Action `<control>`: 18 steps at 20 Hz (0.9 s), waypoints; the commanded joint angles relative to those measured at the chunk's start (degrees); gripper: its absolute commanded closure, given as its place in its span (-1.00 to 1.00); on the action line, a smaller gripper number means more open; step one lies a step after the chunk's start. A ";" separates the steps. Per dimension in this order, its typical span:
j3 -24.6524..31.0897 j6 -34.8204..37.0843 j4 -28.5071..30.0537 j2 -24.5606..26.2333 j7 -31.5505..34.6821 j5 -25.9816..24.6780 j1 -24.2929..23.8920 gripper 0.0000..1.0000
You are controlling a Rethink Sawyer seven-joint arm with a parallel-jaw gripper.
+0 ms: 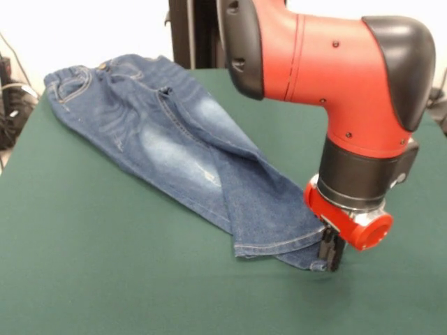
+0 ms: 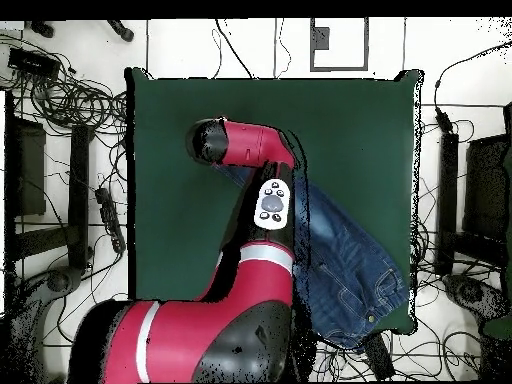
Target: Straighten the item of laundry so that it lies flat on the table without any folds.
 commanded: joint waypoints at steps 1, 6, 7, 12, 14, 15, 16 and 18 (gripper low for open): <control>-0.87 -4.90 1.48 7.12 14.27 2.31 1.23 1.00; -0.33 -5.17 1.94 7.00 12.81 3.56 0.84 1.00; 0.01 -5.13 2.09 6.87 12.33 3.72 0.53 1.00; 4.55 -5.40 9.21 -1.76 0.35 1.18 -7.56 1.00; 6.34 -3.19 9.84 -4.72 -6.85 -0.56 -12.34 1.00; 6.91 -1.99 9.60 -5.78 -10.02 -1.46 -14.47 1.00; 7.56 -0.24 8.73 -6.43 -13.19 -2.48 -16.40 1.00; 9.49 3.13 6.63 -7.57 -19.08 -4.71 -20.49 1.00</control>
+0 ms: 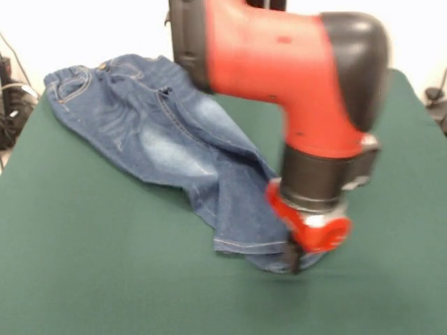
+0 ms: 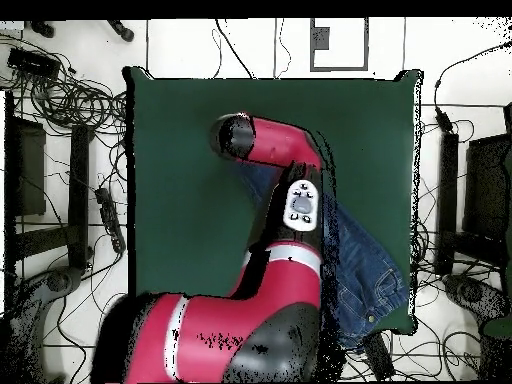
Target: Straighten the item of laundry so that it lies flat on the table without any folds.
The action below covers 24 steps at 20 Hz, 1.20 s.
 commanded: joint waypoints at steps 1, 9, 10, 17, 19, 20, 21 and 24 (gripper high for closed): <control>10.20 6.25 4.33 -6.66 -22.94 -6.34 -17.58 1.00; 19.10 22.33 -16.67 -1.99 -42.69 -14.67 -29.81 1.00; 19.45 22.94 -19.25 -0.97 -43.78 -15.52 -30.43 1.00; 22.34 24.26 -24.55 1.53 -48.14 -16.17 -32.42 1.00; 22.57 23.12 -24.11 1.57 -47.93 -15.78 -32.47 1.00; 22.56 22.34 -23.82 1.55 -47.89 -15.72 -32.43 1.00; 22.43 21.19 -23.15 1.39 -47.65 -15.61 -32.35 1.00; 22.14 19.33 -22.32 1.21 -47.48 -15.76 -32.10 1.00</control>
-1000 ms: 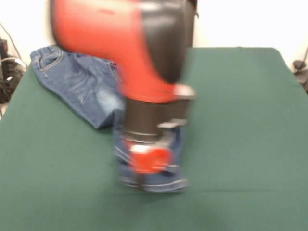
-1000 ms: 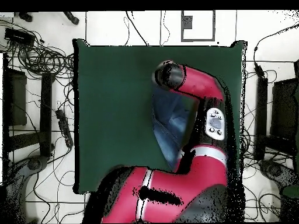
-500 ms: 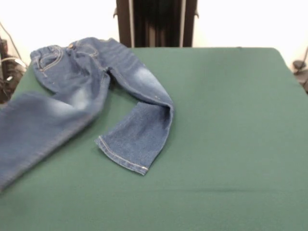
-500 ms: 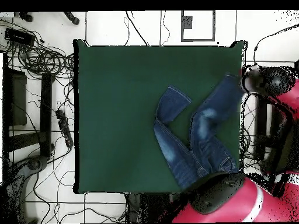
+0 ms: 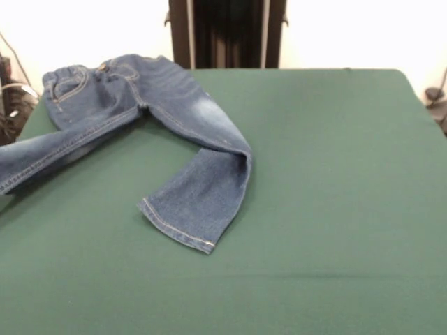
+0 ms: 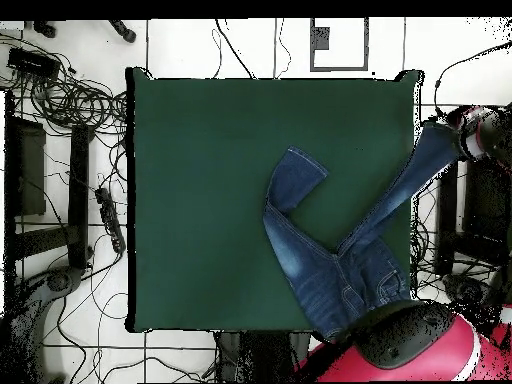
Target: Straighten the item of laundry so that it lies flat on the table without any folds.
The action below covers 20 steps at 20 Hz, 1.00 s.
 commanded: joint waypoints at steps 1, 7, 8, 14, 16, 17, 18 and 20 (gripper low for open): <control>9.00 0.07 0.77 2.92 -14.01 -0.98 4.99 1.00; 9.29 -1.35 2.08 2.45 -13.23 -0.93 5.22 1.00; 9.28 -1.70 2.40 2.28 -12.83 -1.12 5.30 1.00; 8.97 1.56 2.23 1.42 -10.38 -1.17 7.22 1.00; 8.53 4.46 1.44 0.92 -8.61 -0.96 8.46 1.00; 8.20 5.64 1.29 0.65 -7.07 -0.73 9.17 1.00; 7.85 6.49 1.11 0.49 -5.52 -0.49 9.83 1.00; 7.18 7.59 0.62 0.46 -2.44 -0.10 10.99 1.00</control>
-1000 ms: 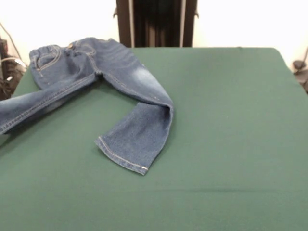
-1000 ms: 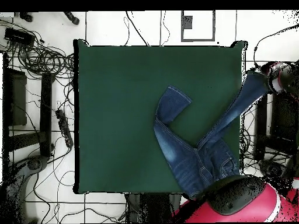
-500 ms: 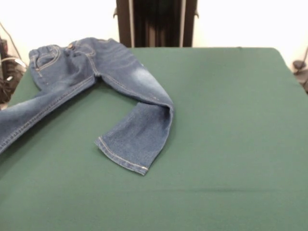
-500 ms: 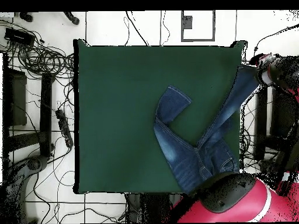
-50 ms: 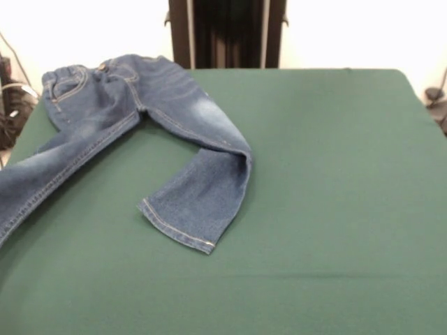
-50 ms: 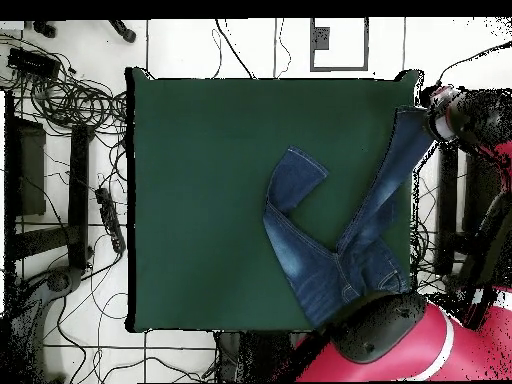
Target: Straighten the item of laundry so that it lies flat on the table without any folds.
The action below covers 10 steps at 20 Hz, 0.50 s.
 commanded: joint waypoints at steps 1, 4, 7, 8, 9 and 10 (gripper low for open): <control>3.82 8.11 1.22 0.08 -0.67 0.43 7.45 1.00; 3.15 8.79 -0.40 0.83 1.90 0.48 8.60 1.00; 2.35 8.98 -1.65 1.33 4.67 0.50 9.82 1.00; 2.01 9.15 -2.02 1.48 5.55 0.48 10.24 1.00; 1.60 9.20 -2.69 1.67 6.36 0.31 10.76 1.00; 1.38 9.54 -3.11 1.85 7.40 0.51 11.19 1.00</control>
